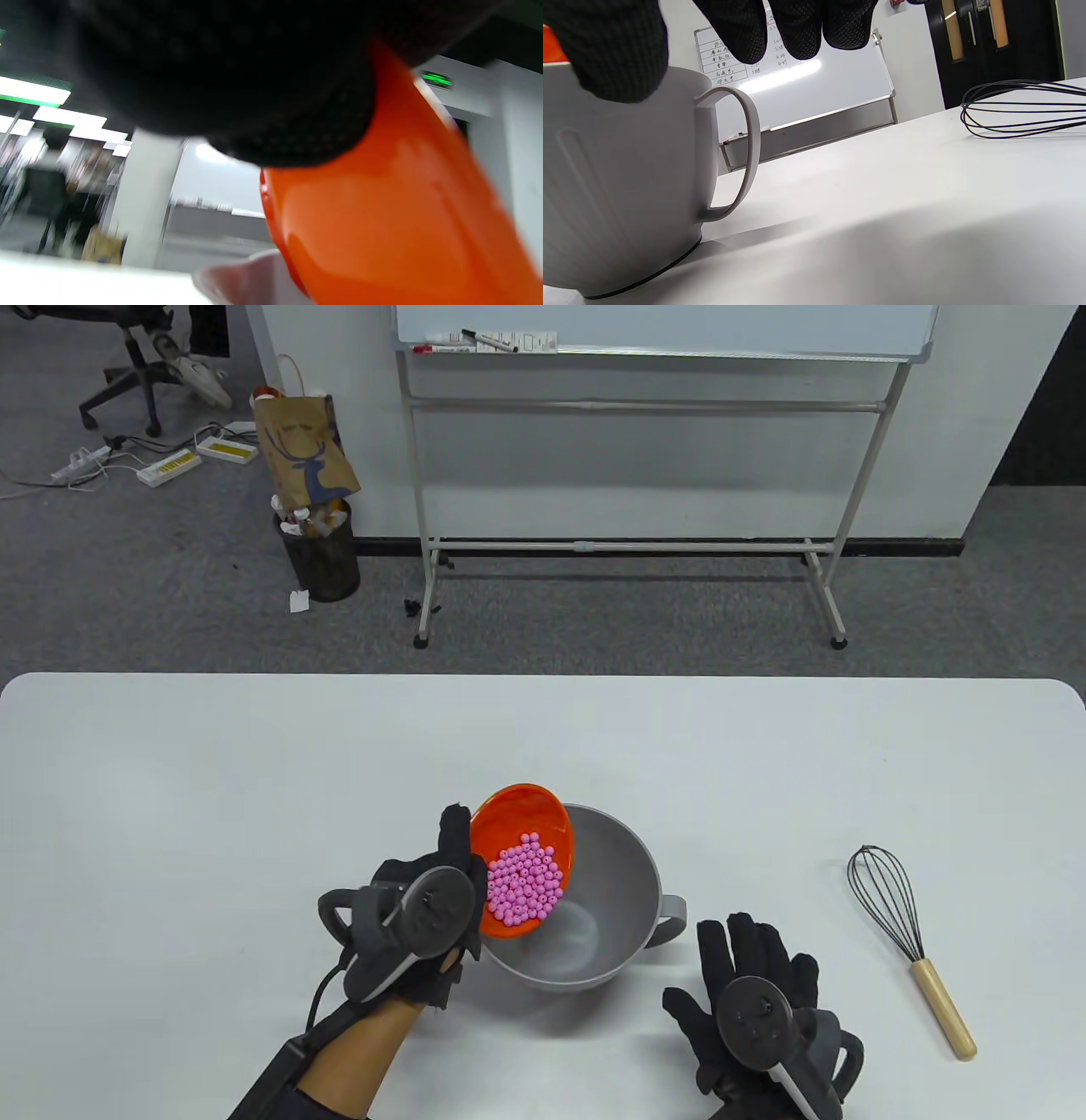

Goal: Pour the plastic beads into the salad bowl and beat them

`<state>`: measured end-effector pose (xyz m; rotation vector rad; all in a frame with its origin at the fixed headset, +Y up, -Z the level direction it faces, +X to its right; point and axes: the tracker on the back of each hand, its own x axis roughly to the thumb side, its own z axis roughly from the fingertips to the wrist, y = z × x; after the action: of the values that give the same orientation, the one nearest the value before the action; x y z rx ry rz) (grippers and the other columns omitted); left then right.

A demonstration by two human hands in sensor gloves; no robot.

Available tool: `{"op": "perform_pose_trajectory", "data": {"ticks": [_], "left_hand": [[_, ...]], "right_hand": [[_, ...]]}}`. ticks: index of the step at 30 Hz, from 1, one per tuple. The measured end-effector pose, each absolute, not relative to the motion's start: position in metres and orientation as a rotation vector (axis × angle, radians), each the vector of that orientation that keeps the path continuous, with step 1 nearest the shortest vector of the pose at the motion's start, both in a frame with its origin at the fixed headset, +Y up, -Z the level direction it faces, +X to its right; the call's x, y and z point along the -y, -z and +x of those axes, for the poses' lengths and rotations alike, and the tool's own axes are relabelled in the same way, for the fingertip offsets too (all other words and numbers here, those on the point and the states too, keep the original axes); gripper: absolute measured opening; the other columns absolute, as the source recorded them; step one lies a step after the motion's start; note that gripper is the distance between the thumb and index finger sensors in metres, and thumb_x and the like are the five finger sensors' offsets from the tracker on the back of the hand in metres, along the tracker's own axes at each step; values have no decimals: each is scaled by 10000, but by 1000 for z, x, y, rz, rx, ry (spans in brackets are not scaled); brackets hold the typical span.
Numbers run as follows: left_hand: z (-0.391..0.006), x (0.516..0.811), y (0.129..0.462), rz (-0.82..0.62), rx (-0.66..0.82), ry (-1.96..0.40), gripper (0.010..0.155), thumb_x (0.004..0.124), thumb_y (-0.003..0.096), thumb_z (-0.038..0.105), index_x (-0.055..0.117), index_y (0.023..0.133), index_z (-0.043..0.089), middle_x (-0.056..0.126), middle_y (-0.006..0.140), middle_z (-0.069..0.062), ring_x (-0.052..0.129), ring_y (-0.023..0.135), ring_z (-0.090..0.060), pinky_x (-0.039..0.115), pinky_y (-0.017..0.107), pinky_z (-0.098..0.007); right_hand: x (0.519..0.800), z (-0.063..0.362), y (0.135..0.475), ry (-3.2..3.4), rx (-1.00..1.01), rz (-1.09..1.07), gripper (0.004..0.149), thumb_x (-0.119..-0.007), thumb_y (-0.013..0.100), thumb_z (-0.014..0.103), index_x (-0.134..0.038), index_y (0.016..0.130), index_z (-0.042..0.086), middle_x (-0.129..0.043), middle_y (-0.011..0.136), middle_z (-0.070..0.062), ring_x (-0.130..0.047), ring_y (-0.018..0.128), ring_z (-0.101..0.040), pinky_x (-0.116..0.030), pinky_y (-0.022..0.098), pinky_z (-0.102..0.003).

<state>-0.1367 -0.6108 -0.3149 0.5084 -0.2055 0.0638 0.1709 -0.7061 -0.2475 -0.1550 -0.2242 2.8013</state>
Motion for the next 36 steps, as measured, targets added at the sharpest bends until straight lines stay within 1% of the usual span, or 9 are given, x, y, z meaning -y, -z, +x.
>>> {"op": "perform_pose_trajectory", "data": {"ticks": [4, 7, 12, 17, 19, 21, 28, 32, 36], "left_hand": [[-114, 620, 301, 679, 329, 236, 549, 848, 453, 410, 764, 934, 156, 1065, 292, 57, 1022, 54, -40, 920, 425, -332], [-107, 624, 294, 771, 389, 341, 546, 842, 454, 422, 758, 937, 181, 1067, 303, 73, 1029, 65, -32, 921, 431, -322], [-104, 624, 288, 839, 423, 366, 541, 835, 454, 436, 747, 941, 217, 1071, 319, 90, 1038, 80, -26, 923, 440, -314], [-108, 621, 290, 825, 386, 316, 541, 833, 453, 434, 750, 938, 207, 1073, 316, 94, 1041, 74, -18, 928, 434, -310], [-114, 618, 292, 800, 344, 256, 543, 829, 453, 432, 753, 936, 194, 1073, 312, 97, 1042, 71, -14, 931, 430, -310], [-126, 614, 297, 737, 275, 110, 545, 828, 455, 425, 755, 933, 174, 1074, 312, 95, 1043, 71, -15, 930, 427, -316], [-197, 611, 314, 477, 17, -487, 541, 823, 462, 404, 770, 917, 116, 1086, 319, 67, 1060, 68, -26, 934, 402, -339], [-253, 628, 320, 334, -103, -775, 541, 819, 469, 395, 769, 911, 88, 1091, 337, 41, 1069, 82, -40, 926, 408, -356], [-298, 656, 320, 270, -212, -891, 544, 806, 476, 390, 759, 911, 68, 1092, 354, 30, 1075, 98, -49, 918, 411, -369]], "right_hand": [[706, 171, 247, -2804, 220, -150, 808, -829, 385, 625, -527, 1075, 336, -471, 1191, -19, -483, 1158, -313, -319, 793, -637], [706, 170, 247, -2805, 221, -147, 808, -829, 384, 626, -528, 1075, 334, -470, 1191, -18, -483, 1157, -314, -318, 792, -638], [706, 170, 247, -2807, 213, -145, 809, -829, 384, 627, -528, 1076, 333, -472, 1191, -19, -483, 1158, -313, -317, 792, -639], [706, 169, 247, -2812, 210, -145, 810, -829, 383, 627, -529, 1075, 332, -472, 1191, -19, -483, 1158, -313, -318, 792, -638], [707, 169, 247, -2814, 208, -146, 809, -828, 384, 627, -527, 1075, 333, -473, 1190, -19, -484, 1157, -314, -318, 792, -638], [707, 169, 247, -2815, 203, -150, 808, -828, 383, 627, -528, 1075, 334, -472, 1190, -19, -483, 1157, -314, -317, 792, -638], [707, 169, 246, -2818, 191, -153, 810, -829, 383, 625, -527, 1075, 332, -472, 1190, -20, -483, 1157, -314, -317, 792, -638], [707, 169, 246, -2822, 183, -158, 808, -827, 384, 626, -527, 1075, 333, -475, 1189, -16, -483, 1157, -316, -317, 792, -638], [708, 169, 247, -2831, 175, -158, 809, -828, 384, 626, -529, 1075, 332, -476, 1189, -17, -484, 1157, -316, -318, 791, -639]]}}
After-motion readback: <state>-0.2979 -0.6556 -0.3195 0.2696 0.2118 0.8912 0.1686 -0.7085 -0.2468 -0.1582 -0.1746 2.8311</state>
